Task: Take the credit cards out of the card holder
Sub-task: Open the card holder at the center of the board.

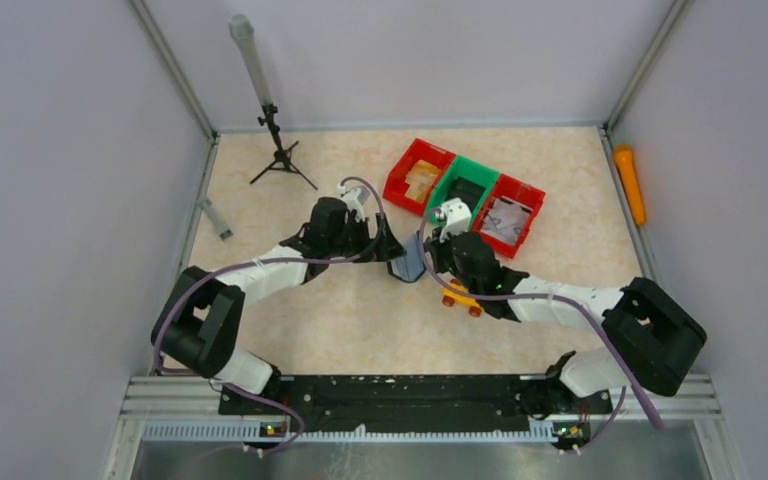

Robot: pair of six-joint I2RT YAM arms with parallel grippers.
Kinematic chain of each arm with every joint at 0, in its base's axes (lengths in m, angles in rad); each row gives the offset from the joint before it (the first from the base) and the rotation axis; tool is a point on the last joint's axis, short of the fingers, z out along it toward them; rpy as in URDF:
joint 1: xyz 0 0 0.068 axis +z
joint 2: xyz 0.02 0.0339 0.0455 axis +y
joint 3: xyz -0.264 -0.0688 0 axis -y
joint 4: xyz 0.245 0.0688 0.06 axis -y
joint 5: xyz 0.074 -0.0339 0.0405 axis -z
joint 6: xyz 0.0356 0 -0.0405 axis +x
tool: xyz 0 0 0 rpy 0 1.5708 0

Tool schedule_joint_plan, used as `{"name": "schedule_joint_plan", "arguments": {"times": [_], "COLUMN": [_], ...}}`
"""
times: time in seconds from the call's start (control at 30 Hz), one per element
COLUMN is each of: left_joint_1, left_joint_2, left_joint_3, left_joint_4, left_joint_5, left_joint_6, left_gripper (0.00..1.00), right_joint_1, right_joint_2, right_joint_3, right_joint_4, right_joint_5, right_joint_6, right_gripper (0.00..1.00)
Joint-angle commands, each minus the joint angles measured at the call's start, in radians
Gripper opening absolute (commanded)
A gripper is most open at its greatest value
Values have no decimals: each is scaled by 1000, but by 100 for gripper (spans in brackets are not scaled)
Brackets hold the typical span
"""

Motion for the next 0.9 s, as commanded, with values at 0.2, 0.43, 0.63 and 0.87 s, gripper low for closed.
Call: {"name": "schedule_joint_plan", "arguments": {"times": [0.2,0.43,0.63,0.87], "left_joint_1": [-4,-3,-2,1], "left_joint_2": [79,116,176,241], "left_joint_3": [74,106,144,188], "left_joint_4": [-9,-77,-121,-162], "left_joint_5": [35,-18,-6,16], "left_joint_6": [18,25,29,28], "left_gripper": [84,71,77,68], "right_joint_1": [4,5,5,4], "right_joint_2": [16,33,42,57], "right_joint_3": [36,58,66,75], "right_joint_4": [43,-1,-8,-12], "right_joint_5": [14,65,40,28], "right_joint_6": [-2,11,13,17], "right_gripper": [0,0,0,0]}}
